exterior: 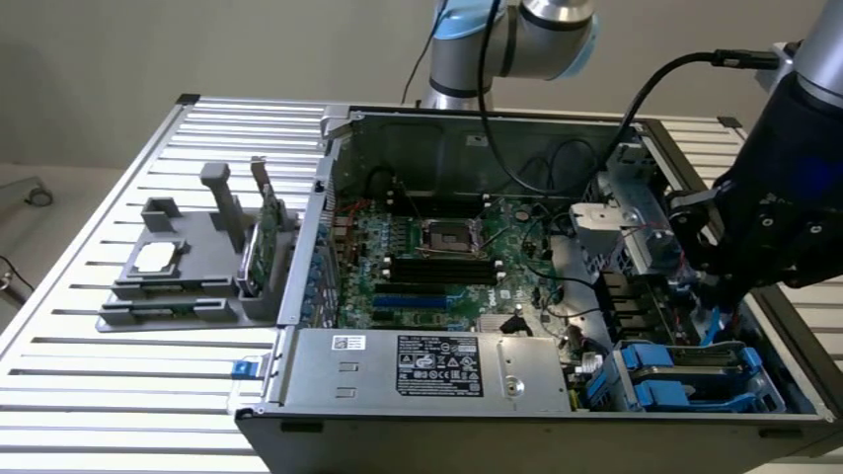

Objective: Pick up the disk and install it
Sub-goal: 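Insert the first disk wire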

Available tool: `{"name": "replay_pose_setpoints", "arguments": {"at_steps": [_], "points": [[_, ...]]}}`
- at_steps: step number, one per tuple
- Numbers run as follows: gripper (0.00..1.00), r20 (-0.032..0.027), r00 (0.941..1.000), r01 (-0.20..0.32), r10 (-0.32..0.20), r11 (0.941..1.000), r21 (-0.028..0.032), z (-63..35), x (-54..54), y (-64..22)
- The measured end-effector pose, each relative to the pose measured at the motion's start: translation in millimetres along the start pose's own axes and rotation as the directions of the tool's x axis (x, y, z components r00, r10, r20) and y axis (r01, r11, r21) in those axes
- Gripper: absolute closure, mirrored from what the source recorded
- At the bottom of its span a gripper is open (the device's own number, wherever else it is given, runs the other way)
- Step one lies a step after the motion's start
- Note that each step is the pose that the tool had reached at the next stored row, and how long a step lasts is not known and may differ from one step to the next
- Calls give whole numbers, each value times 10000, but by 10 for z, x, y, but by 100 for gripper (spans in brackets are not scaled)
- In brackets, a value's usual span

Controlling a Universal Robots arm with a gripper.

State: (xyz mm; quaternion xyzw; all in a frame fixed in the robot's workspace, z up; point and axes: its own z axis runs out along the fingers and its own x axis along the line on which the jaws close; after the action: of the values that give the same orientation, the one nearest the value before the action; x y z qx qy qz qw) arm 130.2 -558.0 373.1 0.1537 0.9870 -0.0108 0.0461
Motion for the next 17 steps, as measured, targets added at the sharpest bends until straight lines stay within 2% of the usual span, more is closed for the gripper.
{"name": "replay_pose_setpoints", "arguments": {"at_steps": [3, 4, 6, 8, 10, 13, 15, 16, 17], "points": [[83, 4, 10000, -41, 41, 10000, 18, -10, 11, -6], [83, 15, 10000, -68, 68, 10000, 52, -11, 11, -6], [83, 55, 9998, -176, 175, 9997, 174, -12, 12, -6], [83, 142, 9994, -315, 310, 9989, 347, -11, 13, -7], [83, 255, 9990, -388, 374, 9976, 565, -8, 12, -7], [83, 383, 9984, -442, 409, 9949, 905, -6, 11, -13], [83, 455, 9981, -465, 417, 9928, 1103, -2, 9, -19], [83, 483, 9979, -477, 422, 9918, 1182, 0, 9, -23], [83, 499, 9978, -489, 431, 9912, 1227, 6, 9, -29]]}}
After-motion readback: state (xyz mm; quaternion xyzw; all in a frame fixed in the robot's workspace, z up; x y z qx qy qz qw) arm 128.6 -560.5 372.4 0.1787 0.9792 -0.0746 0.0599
